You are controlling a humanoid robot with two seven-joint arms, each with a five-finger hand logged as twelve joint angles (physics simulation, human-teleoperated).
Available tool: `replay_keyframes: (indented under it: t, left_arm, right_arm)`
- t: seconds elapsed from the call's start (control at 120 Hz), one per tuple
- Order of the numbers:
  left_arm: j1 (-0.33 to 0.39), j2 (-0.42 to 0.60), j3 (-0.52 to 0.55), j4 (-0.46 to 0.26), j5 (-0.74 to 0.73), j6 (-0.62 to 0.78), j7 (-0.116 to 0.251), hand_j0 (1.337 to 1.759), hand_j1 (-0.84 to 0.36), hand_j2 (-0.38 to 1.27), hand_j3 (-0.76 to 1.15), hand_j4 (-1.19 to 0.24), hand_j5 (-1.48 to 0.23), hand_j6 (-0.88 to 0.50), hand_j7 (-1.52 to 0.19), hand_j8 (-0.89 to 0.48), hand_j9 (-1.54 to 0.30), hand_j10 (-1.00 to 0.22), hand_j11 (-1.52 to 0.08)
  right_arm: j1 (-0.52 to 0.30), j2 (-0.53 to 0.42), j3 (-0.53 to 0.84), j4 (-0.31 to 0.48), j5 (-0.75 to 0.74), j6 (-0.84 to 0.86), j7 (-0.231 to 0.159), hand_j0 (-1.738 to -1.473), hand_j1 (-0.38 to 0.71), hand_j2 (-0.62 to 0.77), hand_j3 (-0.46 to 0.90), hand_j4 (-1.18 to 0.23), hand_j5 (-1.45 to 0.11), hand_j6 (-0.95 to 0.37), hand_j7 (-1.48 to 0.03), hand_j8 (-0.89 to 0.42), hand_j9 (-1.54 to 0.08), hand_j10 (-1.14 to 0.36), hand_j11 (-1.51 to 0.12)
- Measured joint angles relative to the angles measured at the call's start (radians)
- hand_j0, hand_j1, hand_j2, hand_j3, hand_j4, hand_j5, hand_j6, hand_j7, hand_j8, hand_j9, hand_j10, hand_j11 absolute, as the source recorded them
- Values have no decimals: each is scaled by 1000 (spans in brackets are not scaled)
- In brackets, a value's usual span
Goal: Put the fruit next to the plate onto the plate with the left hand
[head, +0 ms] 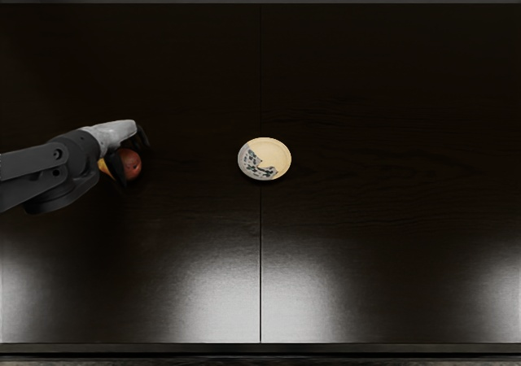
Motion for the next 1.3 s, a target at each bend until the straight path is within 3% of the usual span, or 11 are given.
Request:
replay_keyframes:
  t: [0.4, 0.908, 1.033, 1.175, 1.3]
  left_arm:
    - [1, 6, 0, 1, -3, 0, -1, 1657, -202, 238, 0, -500, -659, -497, -660, -442, -660, -434, -660]
    - [-1, 9, -1, 2, -13, -2, 0, 1652, -262, 351, 0, -646, -897, -371, -884, -316, -884, -325, -890]
    - [-3, 9, 0, 2, -17, -4, 0, 1651, -229, 267, 0, -663, -943, -364, -914, -296, -911, -321, -924]
    - [-8, 5, -1, 2, -20, -4, 0, 1652, -266, 361, 0, -677, -982, -339, -958, -265, -934, -301, -949]
    - [-14, 1, -8, 1, -22, -8, 0, 1651, -249, 309, 0, -682, -1006, -331, -997, -256, -957, -289, -964]
  right_arm:
    - [0, 0, 0, 0, 0, 0, 0, -1658, -349, 0, 0, 0, 0, 0, 0, 0, 0, 0, 0]
    - [0, 0, 0, 0, 0, 0, 0, -1658, -349, 0, 0, 0, 0, 0, 0, 0, 0, 0, 0]
    - [0, 0, 0, 0, 0, 0, 0, -1658, -349, 0, 0, 0, 0, 0, 0, 0, 0, 0, 0]
    - [0, 0, 0, 0, 0, 0, 0, -1658, -349, 0, 0, 0, 0, 0, 0, 0, 0, 0, 0]
    - [0, 0, 0, -1, 0, 0, 0, -1658, -349, 0, 0, 0, 0, 0, 0, 0, 0, 0, 0]
